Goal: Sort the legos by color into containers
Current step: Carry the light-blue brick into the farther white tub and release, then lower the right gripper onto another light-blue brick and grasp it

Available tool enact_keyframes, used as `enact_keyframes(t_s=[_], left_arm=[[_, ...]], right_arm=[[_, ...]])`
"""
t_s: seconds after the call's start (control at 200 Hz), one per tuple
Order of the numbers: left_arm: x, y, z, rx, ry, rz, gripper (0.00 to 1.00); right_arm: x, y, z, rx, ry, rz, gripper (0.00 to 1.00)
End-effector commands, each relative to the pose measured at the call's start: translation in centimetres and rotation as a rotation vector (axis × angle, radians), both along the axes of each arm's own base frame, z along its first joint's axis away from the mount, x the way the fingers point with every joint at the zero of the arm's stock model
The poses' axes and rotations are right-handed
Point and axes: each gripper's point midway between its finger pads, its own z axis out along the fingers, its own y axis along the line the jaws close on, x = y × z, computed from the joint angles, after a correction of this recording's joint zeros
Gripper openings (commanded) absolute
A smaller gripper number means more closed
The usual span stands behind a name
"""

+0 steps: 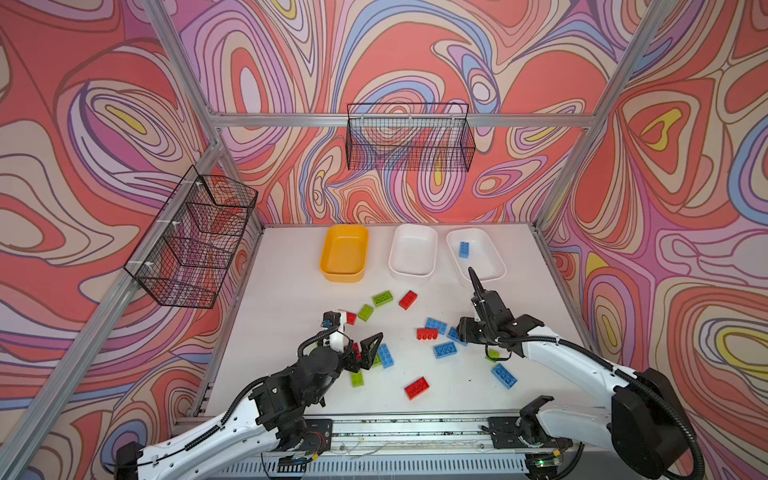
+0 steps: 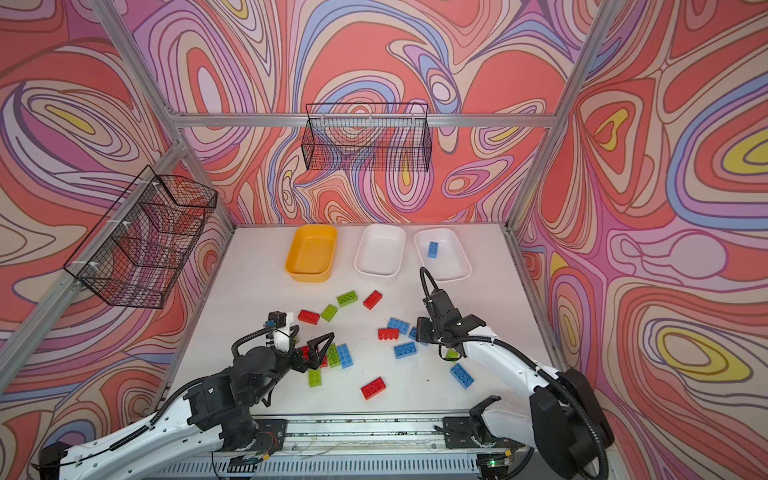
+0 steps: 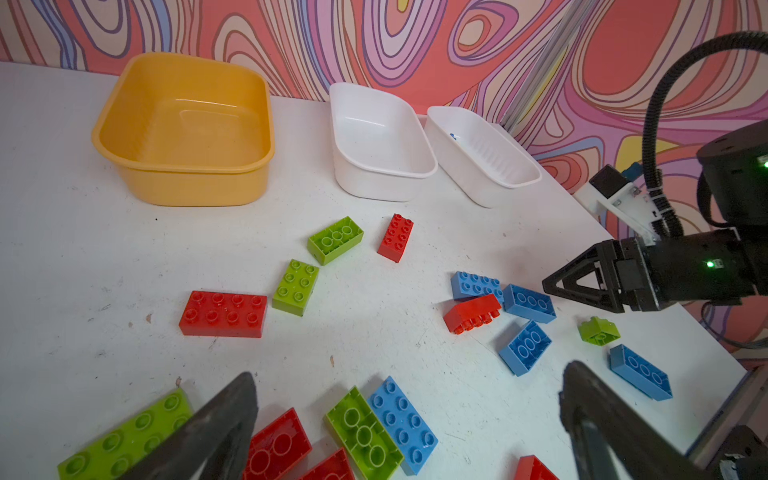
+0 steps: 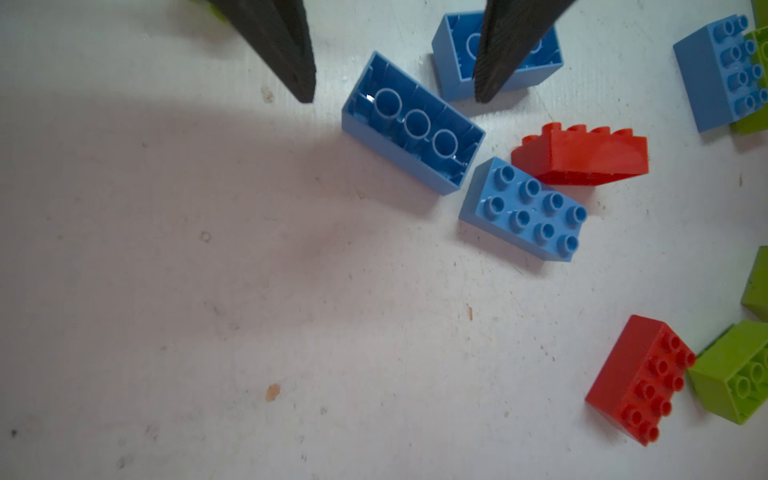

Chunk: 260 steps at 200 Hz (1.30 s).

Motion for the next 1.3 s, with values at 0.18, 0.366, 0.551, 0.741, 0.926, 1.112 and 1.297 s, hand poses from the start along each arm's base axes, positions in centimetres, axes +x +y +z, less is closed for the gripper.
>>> enact_keyframes(t_s=[0.18, 0.366, 0.551, 0.741, 0.926, 1.112, 1.297], left_arm=[[-0.6, 0.2, -1.9, 0.024, 0.064, -0.007, 1.00], [-0.5, 0.3, -2.1, 0.025, 0.061, 0.004, 1.00], [-0.4, 0.4, -2.3, 0.043, 0.063, 0.010, 1.00], [-0.1, 0.4, -2.3, 0.053, 0.059, 0.022, 1.00], [-0.1, -0.1, -2.5, 0.055, 0.062, 0.004, 1.00], [-0.1, -0.4, -2.4, 0.051, 0.063, -0.009, 1.00], [-0.1, -0.5, -2.3, 0.047, 0.059, -0.011, 1.00]], right_arm=[[-0.5, 0.6, -1.2, 0.034, 0.020, 0.005, 0.74], [0.5, 1.6, -1.3, 0.056, 0.013, 0.029, 0.74], [1.4, 1.6, -1.8, -0.003, 0.017, 0.068, 0.75], [2.0, 2.0, -2.4, -0.014, 0.025, 0.099, 0.75], [1.0, 3.2, -3.5, 0.033, 0.071, 0.152, 0.74], [-0.5, 3.4, -3.0, 0.046, 0.073, 0.161, 0.73], [-0.1, 3.2, -1.7, 0.049, 0.024, 0.145, 0.71]])
